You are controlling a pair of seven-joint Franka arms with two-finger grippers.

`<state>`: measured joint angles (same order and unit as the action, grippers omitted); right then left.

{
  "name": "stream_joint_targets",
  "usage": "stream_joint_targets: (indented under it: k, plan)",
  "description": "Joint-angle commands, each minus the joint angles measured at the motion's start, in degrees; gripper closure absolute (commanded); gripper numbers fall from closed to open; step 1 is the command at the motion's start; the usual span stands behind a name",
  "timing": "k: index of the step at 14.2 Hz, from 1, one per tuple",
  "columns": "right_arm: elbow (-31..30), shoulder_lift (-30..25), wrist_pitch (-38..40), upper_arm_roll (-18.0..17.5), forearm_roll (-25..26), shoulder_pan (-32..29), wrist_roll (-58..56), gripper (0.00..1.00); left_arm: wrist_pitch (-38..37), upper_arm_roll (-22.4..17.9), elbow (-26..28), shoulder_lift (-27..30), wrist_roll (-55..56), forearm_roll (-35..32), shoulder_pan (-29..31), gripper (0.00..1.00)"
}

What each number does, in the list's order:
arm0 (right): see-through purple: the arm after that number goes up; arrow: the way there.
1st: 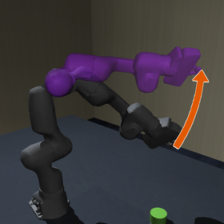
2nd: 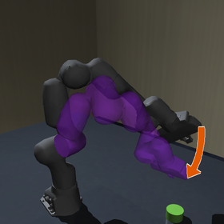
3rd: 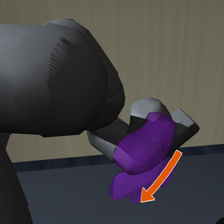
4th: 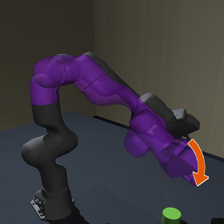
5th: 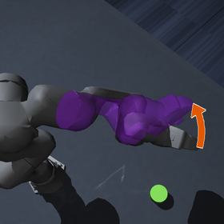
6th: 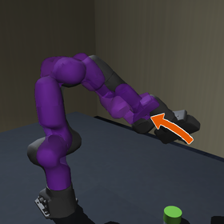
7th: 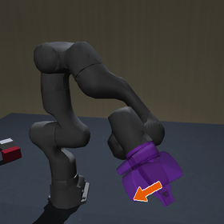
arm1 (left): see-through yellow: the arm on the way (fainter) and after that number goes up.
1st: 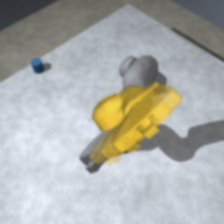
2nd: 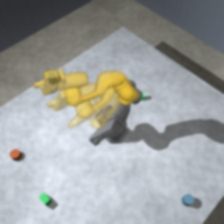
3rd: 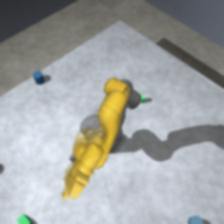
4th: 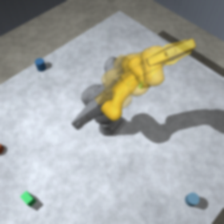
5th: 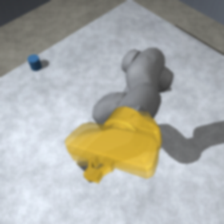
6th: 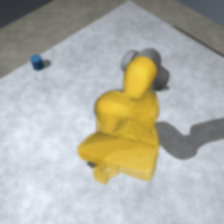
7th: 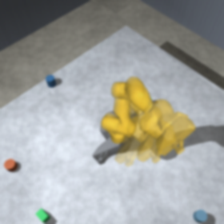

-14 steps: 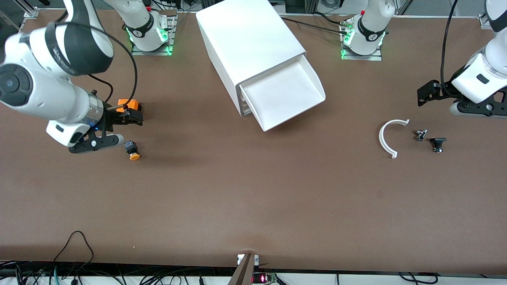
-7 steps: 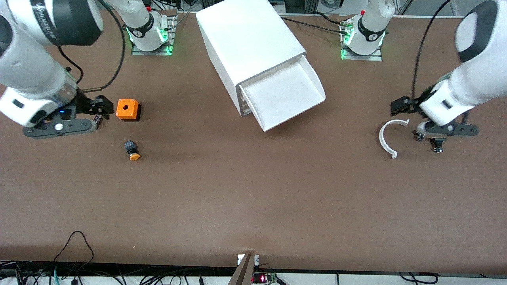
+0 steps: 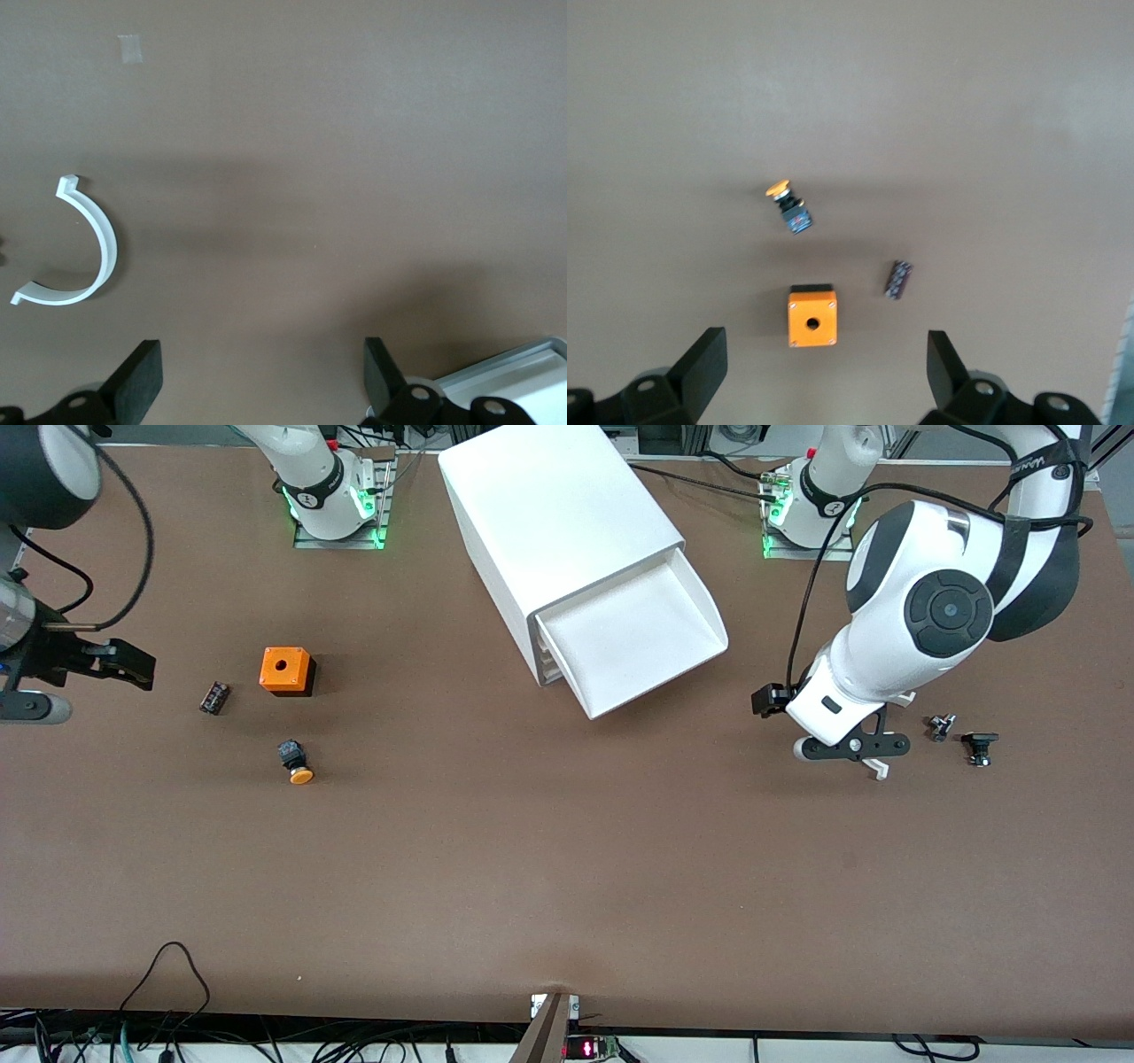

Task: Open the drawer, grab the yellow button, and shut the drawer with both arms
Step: 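Push the open drawer shut into the cabinet with the left gripper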

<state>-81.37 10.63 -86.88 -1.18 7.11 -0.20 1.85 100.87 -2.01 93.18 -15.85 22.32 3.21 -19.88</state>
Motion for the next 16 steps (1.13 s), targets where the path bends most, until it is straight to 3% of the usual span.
stream_joint_targets:
  k: [1, 5, 7, 9, 12, 16]
  plan:
    - [-2.13, -2.54, 0.83, 1.89, -3.06, -0.24, -1.06, 0.0, 2.57, -0.89, -0.99, -2.86, 8.22, 0.23, -4.8, 0.0]
    - [-12.29, -10.16, -3.27, 2.06, -3.06, -0.24, -1.15, 0.0, 10.37, 0.25, 1.73, -5.68, 15.36, 1.01, -5.78, 0.0]
    - [-21.25, -15.97, -9.24, 2.06, -3.15, -0.24, -1.15, 0.0, 14.07, 1.83, 4.01, -6.03, 19.42, 0.92, -5.79, 0.0]
    - [-24.36, -17.57, -11.64, 2.67, -3.67, -0.24, -1.06, 0.0, 14.79, 4.81, 5.68, -5.6, 20.92, 1.01, -5.09, 0.0]
    - [-24.19, -17.4, -11.82, 3.91, -5.26, -0.24, -1.24, 0.0, 19.79, 13.32, 13.92, -0.95, 29.08, 1.01, -2.72, 0.0]
    - [-24.19, -17.05, -12.08, 4.0, -5.0, -0.24, -3.26, 0.0, 19.54, 24.04, 20.8, 3.8, 29.88, 1.18, 2.38, 0.0]
